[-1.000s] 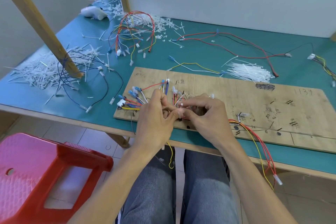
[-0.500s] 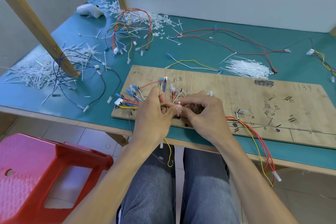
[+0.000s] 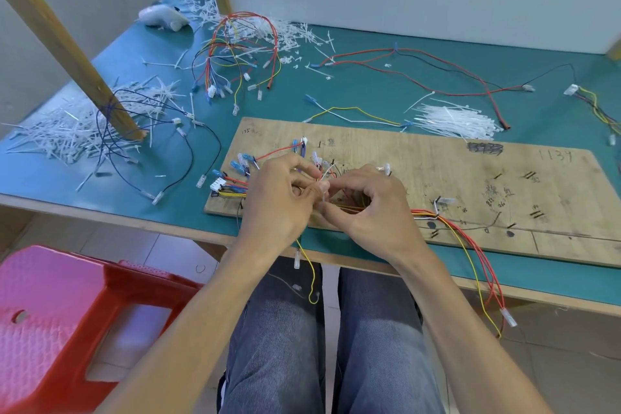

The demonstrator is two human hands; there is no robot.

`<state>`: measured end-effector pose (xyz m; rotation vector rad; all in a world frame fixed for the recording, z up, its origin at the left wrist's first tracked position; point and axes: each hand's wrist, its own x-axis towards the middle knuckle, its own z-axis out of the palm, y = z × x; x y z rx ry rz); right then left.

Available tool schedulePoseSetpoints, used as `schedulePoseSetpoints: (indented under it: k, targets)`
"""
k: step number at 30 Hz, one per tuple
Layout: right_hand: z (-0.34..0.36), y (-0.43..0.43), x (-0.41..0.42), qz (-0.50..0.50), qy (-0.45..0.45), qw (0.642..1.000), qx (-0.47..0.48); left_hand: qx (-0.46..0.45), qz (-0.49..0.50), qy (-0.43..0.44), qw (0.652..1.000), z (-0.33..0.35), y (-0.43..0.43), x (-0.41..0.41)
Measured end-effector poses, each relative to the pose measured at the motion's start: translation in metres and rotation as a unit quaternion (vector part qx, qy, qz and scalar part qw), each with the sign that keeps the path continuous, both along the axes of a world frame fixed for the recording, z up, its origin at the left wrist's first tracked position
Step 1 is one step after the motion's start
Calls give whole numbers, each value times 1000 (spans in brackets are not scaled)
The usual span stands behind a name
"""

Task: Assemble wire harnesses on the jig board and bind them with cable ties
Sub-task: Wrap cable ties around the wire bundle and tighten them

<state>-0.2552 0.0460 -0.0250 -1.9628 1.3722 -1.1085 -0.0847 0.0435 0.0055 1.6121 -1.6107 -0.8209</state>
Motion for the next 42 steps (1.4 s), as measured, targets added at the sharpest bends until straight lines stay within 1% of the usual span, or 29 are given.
schedulePoseSetpoints:
  k: [3,7,10,14,18,23,26,28,32,36,40,42]
  targets:
    - [1,1,0,-3,17,1000,-8,17,-48,-33,998,9,-7,4]
    - [-1,1,0,-9,7,1000,-11,51,-82,-81,992,20,-19,9]
    - [-2,0,1,-15,3,1000,-15,32,-68,-121,990,21,-21,9]
    - [-4,-1,0,-13,-6,1000,-19,26,-71,-121,990,18,-21,9]
    - [-6,-1,0,-19,-14,999,-22,11,-75,-153,985,19,-23,10]
    - [-7,-1,1,-22,-13,999,-24,20,-112,-124,986,22,-26,12]
    - [-6,0,1,-17,-11,1000,-21,29,-136,-137,981,22,-27,12]
    - [-5,-1,1,-13,-2,1000,-19,39,-134,-143,980,20,-28,11]
    - [-3,1,3,-7,8,1000,-28,66,-139,-83,985,20,-33,14]
    - [-3,0,3,-18,5,999,-43,54,-129,-77,987,16,-31,12]
    - [-4,-1,2,-21,15,999,-21,39,-99,-22,994,10,-28,10]
    - [-4,-2,3,-20,19,1000,-13,15,-81,-19,996,12,-27,7]
